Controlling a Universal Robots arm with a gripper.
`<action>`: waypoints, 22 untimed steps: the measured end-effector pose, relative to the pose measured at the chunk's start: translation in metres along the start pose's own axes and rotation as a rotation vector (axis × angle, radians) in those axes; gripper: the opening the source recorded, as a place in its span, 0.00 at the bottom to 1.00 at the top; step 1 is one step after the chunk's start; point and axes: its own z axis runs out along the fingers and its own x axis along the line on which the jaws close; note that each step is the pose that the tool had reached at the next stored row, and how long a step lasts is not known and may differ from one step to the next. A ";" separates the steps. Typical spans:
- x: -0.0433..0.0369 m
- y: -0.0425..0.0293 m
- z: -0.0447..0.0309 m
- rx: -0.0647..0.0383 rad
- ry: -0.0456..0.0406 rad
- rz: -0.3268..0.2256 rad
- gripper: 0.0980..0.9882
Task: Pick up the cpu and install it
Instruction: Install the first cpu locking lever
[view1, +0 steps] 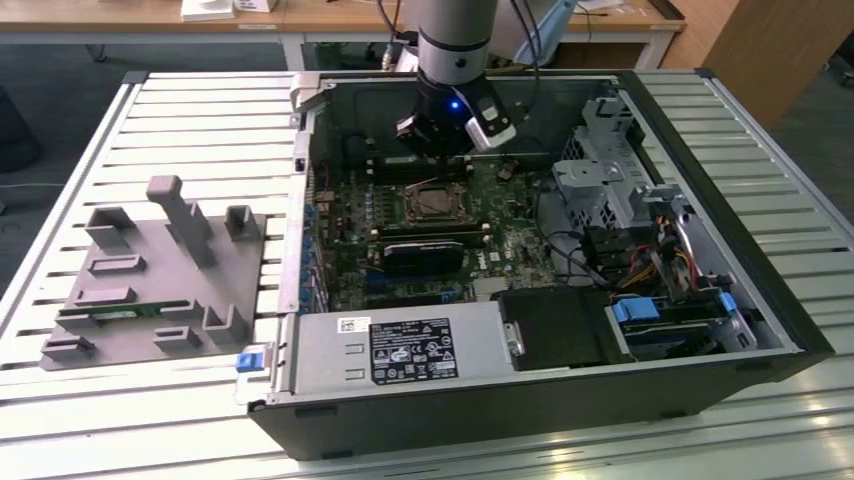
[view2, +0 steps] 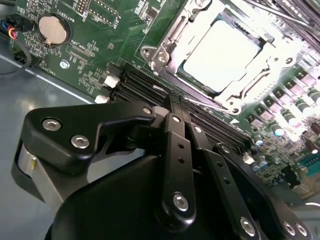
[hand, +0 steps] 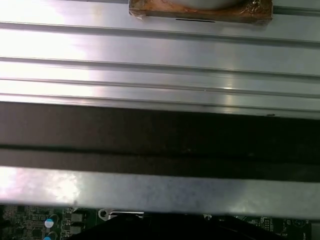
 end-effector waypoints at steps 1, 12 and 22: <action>-0.0008 -0.0002 0.0011 0.000 0.0000 0.000 0.01; -0.0032 -0.0015 0.0109 0.000 0.0001 0.000 0.01; -0.0032 -0.0013 0.0098 0.001 0.0002 0.000 0.01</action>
